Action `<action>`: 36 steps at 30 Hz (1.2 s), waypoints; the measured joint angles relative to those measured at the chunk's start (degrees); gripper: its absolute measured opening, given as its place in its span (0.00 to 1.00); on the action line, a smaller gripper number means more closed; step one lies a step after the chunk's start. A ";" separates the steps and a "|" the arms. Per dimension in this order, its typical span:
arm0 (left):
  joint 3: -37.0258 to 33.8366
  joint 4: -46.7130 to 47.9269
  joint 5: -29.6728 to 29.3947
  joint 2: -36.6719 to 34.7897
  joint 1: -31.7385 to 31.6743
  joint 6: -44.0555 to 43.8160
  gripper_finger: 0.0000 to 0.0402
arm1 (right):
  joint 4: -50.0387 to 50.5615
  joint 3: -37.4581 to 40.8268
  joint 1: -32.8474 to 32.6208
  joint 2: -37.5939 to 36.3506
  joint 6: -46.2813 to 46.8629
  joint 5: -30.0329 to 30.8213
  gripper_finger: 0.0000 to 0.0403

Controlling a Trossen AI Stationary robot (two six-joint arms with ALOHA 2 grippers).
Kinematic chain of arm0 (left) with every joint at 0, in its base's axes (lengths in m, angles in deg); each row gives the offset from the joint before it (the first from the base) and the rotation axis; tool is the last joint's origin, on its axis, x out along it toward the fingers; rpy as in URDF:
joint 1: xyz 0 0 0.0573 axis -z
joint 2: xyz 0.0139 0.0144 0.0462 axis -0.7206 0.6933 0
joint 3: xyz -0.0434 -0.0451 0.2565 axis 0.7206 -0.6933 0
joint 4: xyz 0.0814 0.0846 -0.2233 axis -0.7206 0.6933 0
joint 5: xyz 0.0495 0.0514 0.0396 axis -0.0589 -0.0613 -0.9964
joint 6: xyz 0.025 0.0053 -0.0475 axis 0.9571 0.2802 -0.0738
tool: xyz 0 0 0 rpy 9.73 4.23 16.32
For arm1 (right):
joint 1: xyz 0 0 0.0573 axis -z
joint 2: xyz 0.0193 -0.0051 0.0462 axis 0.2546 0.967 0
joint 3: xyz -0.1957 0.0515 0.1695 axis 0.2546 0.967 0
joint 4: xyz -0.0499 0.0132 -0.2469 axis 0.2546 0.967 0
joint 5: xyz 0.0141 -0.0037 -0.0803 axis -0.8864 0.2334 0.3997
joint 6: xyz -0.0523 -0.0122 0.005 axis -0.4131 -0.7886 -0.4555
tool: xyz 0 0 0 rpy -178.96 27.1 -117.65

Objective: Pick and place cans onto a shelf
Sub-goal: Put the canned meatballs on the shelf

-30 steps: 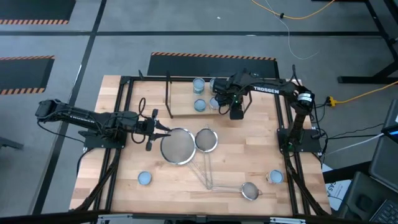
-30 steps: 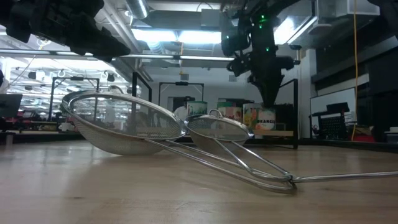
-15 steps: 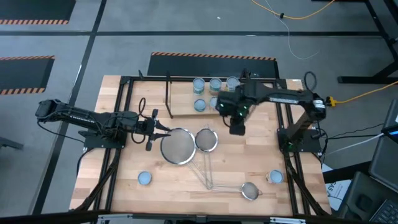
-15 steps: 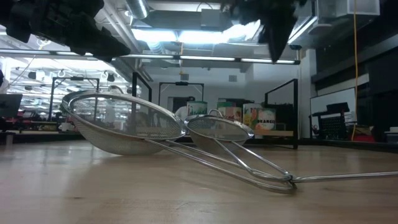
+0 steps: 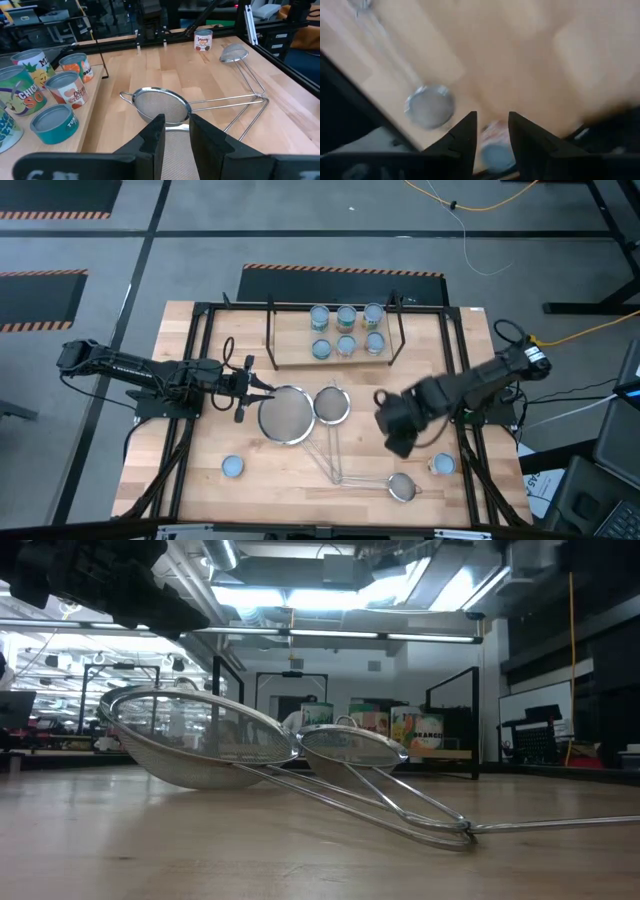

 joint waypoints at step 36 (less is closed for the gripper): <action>0.00 0.00 0.18 0.00 0.02 -1.03 0.20 | -20.54 25.75 -16.82 0.09 51.04 -12.35 0.29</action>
